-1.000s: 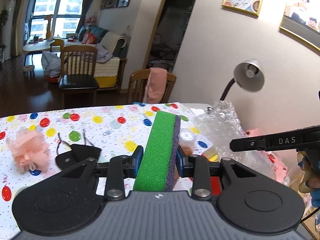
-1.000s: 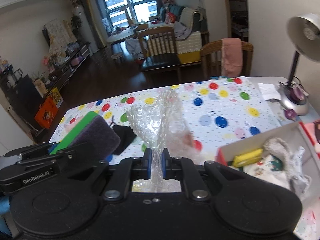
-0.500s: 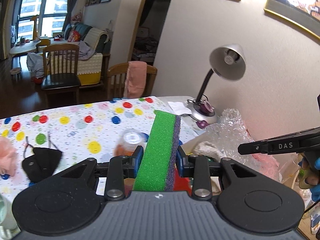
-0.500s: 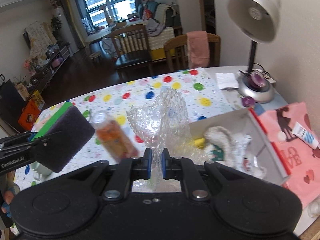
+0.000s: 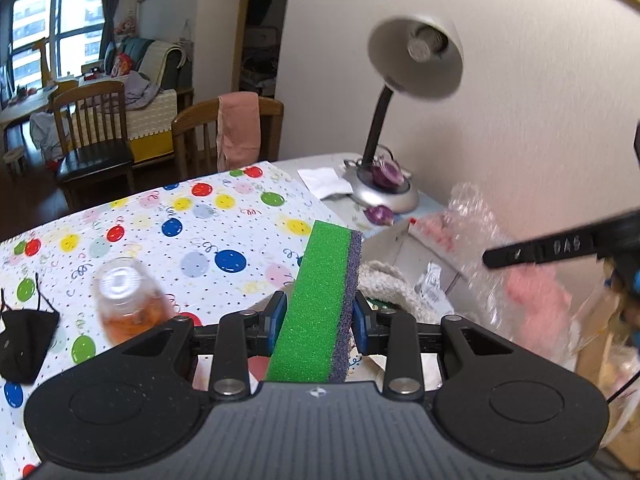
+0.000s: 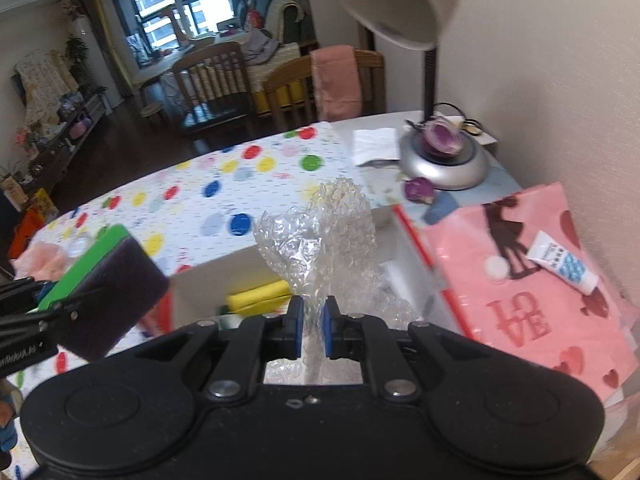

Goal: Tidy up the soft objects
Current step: 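Carry the bubble wrap and green sponge over the red box, then lower both items into the box and open both grippers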

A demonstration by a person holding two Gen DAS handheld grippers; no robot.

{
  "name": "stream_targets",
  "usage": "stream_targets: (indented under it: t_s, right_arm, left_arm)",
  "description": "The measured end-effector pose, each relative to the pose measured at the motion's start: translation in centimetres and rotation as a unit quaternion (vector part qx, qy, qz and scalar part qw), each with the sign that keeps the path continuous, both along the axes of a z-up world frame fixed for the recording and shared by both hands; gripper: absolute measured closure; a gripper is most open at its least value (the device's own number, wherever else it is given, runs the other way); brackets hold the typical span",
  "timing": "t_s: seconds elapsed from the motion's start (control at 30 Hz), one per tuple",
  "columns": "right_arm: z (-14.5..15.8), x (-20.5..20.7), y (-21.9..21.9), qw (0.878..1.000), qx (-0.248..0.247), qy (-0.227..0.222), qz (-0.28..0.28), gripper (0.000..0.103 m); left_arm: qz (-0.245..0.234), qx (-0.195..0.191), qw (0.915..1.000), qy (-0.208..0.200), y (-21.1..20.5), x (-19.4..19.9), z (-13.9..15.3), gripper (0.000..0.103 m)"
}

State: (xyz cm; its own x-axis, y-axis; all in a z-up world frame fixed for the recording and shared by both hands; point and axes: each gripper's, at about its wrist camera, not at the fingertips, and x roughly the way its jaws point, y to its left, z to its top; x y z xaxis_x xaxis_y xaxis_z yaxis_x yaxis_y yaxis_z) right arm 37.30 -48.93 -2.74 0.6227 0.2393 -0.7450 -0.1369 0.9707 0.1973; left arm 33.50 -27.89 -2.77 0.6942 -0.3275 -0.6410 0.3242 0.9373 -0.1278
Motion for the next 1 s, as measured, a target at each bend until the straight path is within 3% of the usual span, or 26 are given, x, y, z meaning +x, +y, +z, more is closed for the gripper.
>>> stream_targets:
  t_s: [0.33,0.63,1.0]
  right_arm:
    - [-3.1,3.5,-5.0,0.999,-0.034,0.027,-0.008,0.094]
    - [-6.3,6.1,-4.4,0.996,-0.061,0.053,0.022,0.094]
    - [-8.9,7.4,-2.5,0.995,-0.044,0.073,0.043,0.093]
  left_arm:
    - [-0.016,0.093,0.9954,0.016,-5.9,3.4,-4.4,0.07]
    - [-0.018,0.152,0.9877,0.031,-8.4,5.9,-7.2,0.07]
    - [-0.036,0.149,0.9859,0.068,-9.3,6.1,-8.8,0.07]
